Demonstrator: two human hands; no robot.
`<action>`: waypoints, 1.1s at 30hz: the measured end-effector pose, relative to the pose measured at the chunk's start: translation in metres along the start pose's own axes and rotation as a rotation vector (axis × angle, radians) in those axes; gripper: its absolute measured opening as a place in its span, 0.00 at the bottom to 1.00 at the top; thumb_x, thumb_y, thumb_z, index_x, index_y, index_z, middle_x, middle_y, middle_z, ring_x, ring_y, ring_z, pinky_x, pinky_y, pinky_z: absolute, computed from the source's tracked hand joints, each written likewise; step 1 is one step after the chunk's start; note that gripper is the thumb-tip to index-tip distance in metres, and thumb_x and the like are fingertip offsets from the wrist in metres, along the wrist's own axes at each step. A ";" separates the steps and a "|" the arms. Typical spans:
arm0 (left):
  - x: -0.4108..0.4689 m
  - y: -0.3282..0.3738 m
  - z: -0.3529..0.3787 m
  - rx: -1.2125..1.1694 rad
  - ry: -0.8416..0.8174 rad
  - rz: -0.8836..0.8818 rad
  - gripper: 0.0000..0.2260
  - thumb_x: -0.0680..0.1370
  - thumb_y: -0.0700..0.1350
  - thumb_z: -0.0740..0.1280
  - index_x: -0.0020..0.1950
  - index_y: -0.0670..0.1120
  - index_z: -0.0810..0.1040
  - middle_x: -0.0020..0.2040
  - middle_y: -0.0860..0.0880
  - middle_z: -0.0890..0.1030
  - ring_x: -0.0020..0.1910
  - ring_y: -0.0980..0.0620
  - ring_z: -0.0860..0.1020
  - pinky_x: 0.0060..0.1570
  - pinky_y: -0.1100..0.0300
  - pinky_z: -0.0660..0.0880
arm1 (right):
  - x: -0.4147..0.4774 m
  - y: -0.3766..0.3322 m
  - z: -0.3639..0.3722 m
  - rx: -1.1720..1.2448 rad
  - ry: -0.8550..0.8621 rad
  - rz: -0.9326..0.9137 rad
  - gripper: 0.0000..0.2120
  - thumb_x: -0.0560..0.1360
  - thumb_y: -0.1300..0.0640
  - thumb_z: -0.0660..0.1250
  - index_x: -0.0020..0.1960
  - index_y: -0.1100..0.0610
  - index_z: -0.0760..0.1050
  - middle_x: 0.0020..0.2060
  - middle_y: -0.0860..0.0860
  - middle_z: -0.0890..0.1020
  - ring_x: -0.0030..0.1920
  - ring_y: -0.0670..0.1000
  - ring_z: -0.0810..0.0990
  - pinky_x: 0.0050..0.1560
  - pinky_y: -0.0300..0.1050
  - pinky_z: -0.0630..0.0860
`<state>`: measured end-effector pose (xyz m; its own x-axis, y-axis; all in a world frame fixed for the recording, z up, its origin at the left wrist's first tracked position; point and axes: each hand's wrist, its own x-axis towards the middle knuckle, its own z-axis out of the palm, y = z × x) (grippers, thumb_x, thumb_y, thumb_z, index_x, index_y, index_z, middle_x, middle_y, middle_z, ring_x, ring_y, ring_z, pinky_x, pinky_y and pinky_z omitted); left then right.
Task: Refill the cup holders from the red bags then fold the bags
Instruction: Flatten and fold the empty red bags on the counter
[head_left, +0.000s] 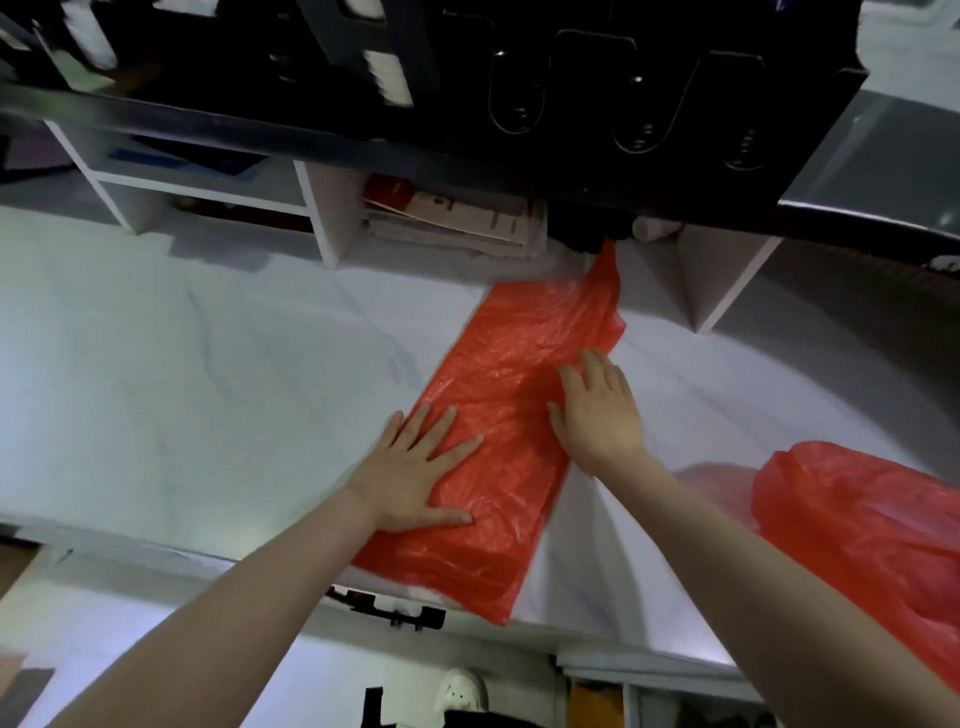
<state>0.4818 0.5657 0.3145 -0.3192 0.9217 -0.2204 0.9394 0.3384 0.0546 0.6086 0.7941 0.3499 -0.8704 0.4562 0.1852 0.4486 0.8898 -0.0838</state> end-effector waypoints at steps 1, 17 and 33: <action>0.002 -0.002 -0.001 0.003 0.001 0.012 0.40 0.66 0.79 0.45 0.69 0.66 0.26 0.74 0.49 0.29 0.73 0.43 0.29 0.70 0.45 0.31 | 0.008 -0.001 0.002 0.072 0.012 -0.033 0.26 0.76 0.52 0.63 0.71 0.61 0.66 0.73 0.62 0.63 0.74 0.63 0.57 0.74 0.55 0.55; 0.009 -0.014 0.001 0.022 -0.013 0.089 0.41 0.65 0.80 0.45 0.71 0.66 0.30 0.75 0.50 0.30 0.73 0.44 0.29 0.71 0.46 0.33 | 0.055 0.059 0.031 0.099 -0.409 0.347 0.39 0.73 0.26 0.45 0.77 0.42 0.39 0.77 0.58 0.38 0.76 0.60 0.38 0.71 0.67 0.39; -0.004 0.004 -0.012 -0.165 0.189 0.163 0.38 0.72 0.73 0.51 0.75 0.62 0.36 0.77 0.55 0.39 0.76 0.54 0.36 0.73 0.53 0.34 | -0.106 -0.027 -0.015 0.299 -0.095 -0.358 0.22 0.72 0.62 0.71 0.66 0.55 0.76 0.69 0.57 0.71 0.70 0.59 0.69 0.69 0.57 0.66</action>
<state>0.4849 0.5655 0.3270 -0.1975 0.9802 -0.0116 0.9521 0.1947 0.2356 0.6916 0.7219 0.3474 -0.9806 0.1065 0.1645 0.0508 0.9489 -0.3114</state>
